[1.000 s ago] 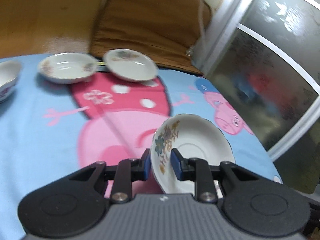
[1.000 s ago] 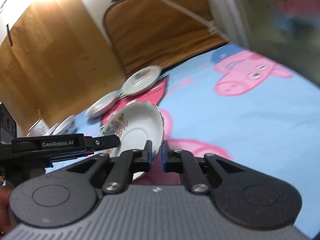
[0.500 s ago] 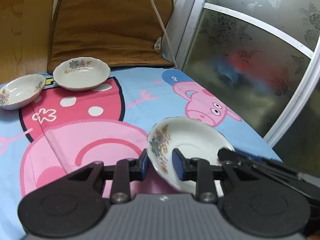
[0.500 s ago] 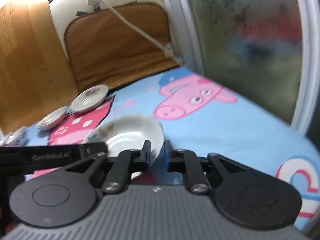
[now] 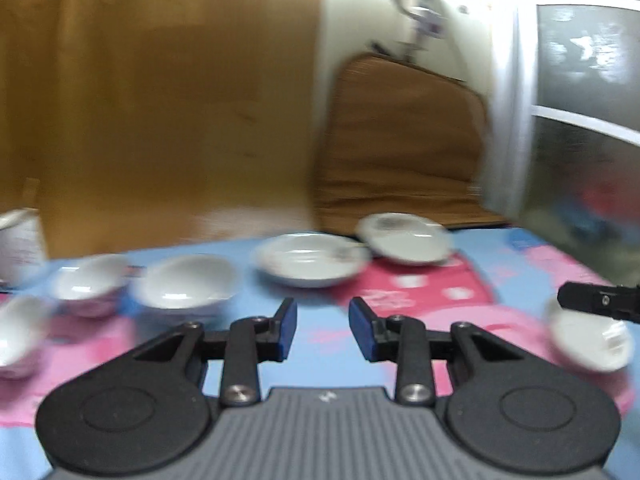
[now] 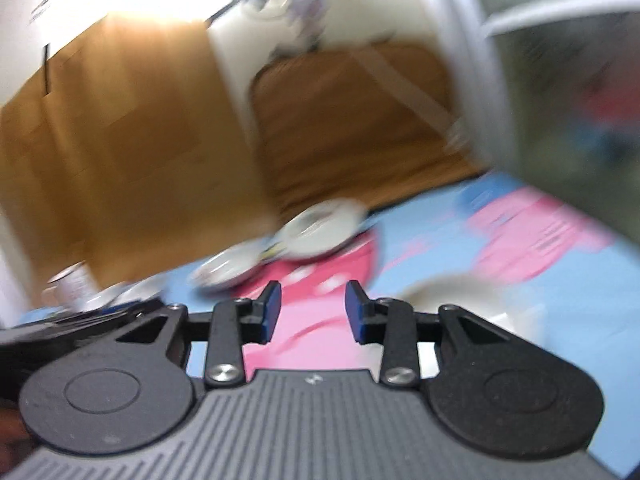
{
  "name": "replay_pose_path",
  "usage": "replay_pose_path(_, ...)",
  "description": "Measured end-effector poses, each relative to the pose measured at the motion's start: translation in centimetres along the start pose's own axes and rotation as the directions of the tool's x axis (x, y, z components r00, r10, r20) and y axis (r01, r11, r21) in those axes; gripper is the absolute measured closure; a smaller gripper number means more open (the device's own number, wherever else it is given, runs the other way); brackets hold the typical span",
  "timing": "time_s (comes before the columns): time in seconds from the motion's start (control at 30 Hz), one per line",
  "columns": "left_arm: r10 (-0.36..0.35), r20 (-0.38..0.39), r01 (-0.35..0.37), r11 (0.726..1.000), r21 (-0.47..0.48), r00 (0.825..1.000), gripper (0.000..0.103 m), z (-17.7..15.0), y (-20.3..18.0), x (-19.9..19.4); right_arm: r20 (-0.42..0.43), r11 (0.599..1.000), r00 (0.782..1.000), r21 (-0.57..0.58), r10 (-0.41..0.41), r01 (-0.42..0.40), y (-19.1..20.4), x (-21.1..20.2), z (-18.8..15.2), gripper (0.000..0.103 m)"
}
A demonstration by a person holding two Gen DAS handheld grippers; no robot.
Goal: Organize plates and bowls
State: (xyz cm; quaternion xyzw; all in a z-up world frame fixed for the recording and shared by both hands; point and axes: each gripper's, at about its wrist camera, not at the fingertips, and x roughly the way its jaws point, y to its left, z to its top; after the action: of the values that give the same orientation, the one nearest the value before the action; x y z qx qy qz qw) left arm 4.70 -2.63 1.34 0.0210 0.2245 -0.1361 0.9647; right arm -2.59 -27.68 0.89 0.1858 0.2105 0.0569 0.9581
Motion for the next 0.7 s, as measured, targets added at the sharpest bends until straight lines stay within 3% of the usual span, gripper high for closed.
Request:
replay_pose_path(0.07,0.029,0.013,-0.029,1.000,-0.009,1.000,0.073,-0.5,1.7,-0.4,-0.082,0.996,0.994,0.049,0.076,-0.072,0.9,2.0,0.0,0.071)
replay_pose_path(0.13,0.040,0.025,-0.040,0.999,-0.028,0.999,0.073,-1.2,2.7,-0.5,-0.122,0.991,0.987,0.098,0.105,-0.093,1.3,3.8,0.9,0.072)
replay_pose_path(0.27,0.007,0.048,-0.002,0.996,-0.092,0.999,0.073,-1.7,4.3,-0.2,-0.062,0.969,0.998,0.246,-0.008,0.023,0.0,7.6,5.5,0.070)
replay_pose_path(0.4,-0.025,0.076,0.034,0.992,-0.119,0.997,0.069,-1.8,4.7,-0.4,-0.100,0.915,0.981,0.354,-0.169,0.194,-2.8,13.2,9.6,0.062)
replay_pose_path(0.53,-0.032,0.076,0.044,0.986,-0.159,0.997,0.067,-1.9,5.5,-0.2,-0.214,0.866,0.955,0.417,-0.203,0.277,-5.0,17.8,10.3,0.058)
replay_pose_path(0.67,-0.034,0.082,0.047,0.986,-0.159,0.996,0.064,-2.0,5.5,-0.2,-0.273,0.867,0.947,0.415,-0.171,0.277,-5.2,20.5,9.6,0.059)
replay_pose_path(0.7,-0.033,0.083,0.046,0.986,-0.159,0.996,0.062,-2.0,5.5,-0.2,-0.286,0.874,0.941,0.393,-0.179,0.286,-4.9,20.7,9.4,0.064)
